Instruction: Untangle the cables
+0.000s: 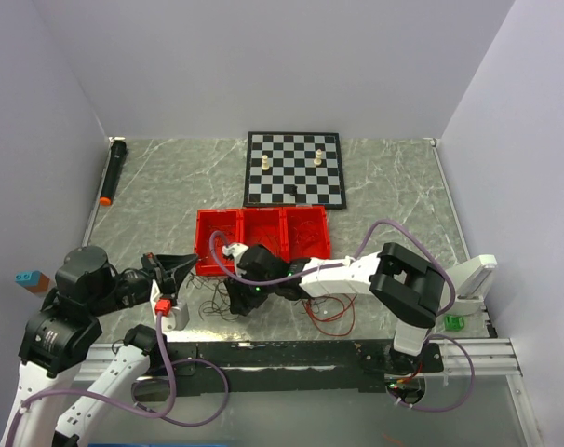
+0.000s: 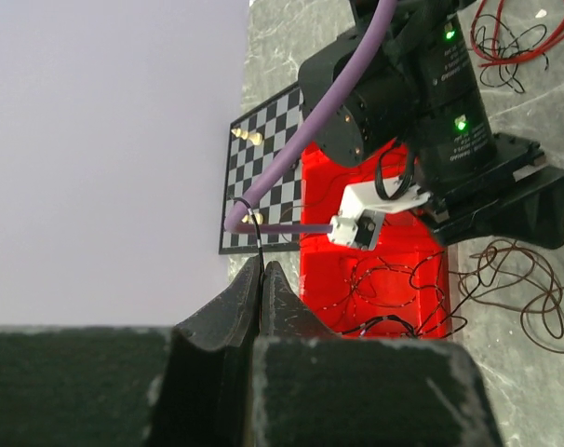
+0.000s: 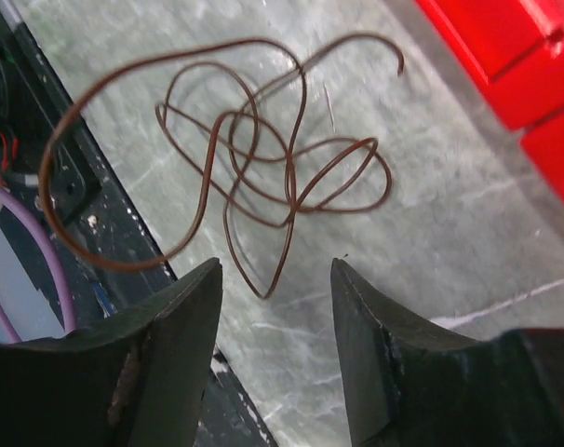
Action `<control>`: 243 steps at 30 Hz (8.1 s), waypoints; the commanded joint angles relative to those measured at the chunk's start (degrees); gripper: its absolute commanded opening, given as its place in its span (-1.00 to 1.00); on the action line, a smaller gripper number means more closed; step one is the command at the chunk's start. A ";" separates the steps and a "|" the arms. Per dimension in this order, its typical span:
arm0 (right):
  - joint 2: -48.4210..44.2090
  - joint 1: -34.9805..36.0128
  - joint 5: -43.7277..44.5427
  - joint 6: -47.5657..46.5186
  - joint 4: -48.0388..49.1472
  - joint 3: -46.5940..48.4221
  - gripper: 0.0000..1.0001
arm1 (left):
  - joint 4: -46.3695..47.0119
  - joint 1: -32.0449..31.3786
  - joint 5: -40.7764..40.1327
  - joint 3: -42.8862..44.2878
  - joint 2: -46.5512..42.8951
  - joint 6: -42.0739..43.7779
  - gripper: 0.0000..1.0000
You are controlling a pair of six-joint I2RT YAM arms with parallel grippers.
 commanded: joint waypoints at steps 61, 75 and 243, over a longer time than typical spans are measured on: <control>-36.57 -0.04 22.95 15.26 -13.53 -25.52 -1.00 | 24.51 1.85 -21.92 18.47 4.38 -38.19 -0.43; -45.20 0.49 19.34 6.73 -5.78 -26.58 -1.00 | 9.23 1.85 -7.66 10.40 8.16 -30.31 -0.84; -43.96 3.56 23.12 6.38 -7.53 -25.54 -1.00 | 27.14 -2.02 -21.55 -3.41 40.52 -39.80 0.54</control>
